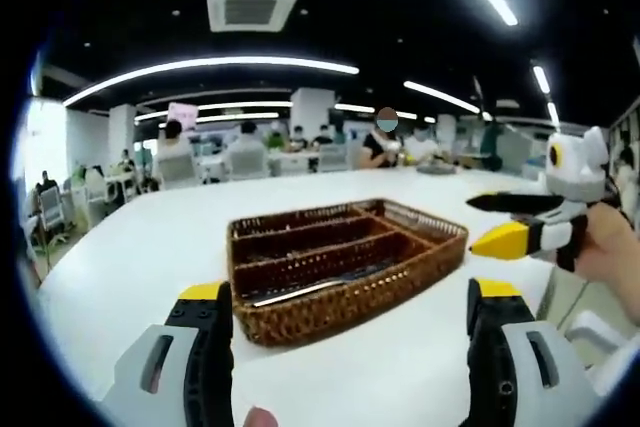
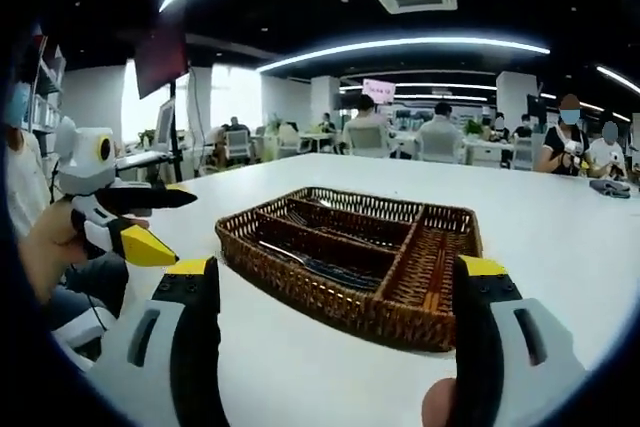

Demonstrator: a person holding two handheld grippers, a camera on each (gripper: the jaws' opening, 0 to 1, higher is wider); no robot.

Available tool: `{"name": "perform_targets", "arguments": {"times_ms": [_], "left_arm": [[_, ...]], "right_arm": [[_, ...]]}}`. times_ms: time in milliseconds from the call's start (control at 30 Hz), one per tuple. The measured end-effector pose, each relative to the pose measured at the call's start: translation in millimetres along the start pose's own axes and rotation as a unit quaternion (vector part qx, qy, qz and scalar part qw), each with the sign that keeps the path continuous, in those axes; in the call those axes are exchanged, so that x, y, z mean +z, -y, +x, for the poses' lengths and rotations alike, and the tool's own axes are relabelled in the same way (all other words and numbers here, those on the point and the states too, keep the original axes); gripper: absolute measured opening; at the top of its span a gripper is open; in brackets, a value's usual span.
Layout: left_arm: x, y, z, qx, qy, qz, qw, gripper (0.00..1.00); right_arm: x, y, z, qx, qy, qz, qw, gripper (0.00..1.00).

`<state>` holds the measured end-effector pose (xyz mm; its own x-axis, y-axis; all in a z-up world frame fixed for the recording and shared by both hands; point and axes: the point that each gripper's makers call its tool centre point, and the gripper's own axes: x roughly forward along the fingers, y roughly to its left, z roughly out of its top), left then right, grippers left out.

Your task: Arrange the knives, forks, and spoons in their matching storage slots by inserting each utensil handle-first until every utensil is classified and aligned in the correct compartment

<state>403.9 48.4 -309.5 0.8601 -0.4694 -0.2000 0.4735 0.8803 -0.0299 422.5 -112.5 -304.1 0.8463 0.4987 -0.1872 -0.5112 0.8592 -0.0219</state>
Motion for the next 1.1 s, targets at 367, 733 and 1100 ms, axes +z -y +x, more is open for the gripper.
{"name": "perform_targets", "arguments": {"times_ms": [367, 733, 1100], "left_arm": [[-8.5, 0.7, -14, 0.013, 0.008, -0.007, 0.9999, 0.97], [-16.2, 6.9, -23, 0.023, 0.017, -0.016, 0.9995, 0.96], [-15.3, 15.6, -29, 0.018, 0.008, -0.042, 0.9989, 0.96]], "right_arm": [[-14.6, 0, -12, -0.016, -0.006, -0.001, 0.9999, 1.00], [-26.2, -4, -26, -0.022, -0.010, -0.003, 0.9997, 1.00], [-26.5, -5, -40, -0.035, -0.023, -0.019, 0.9989, 1.00]]}}
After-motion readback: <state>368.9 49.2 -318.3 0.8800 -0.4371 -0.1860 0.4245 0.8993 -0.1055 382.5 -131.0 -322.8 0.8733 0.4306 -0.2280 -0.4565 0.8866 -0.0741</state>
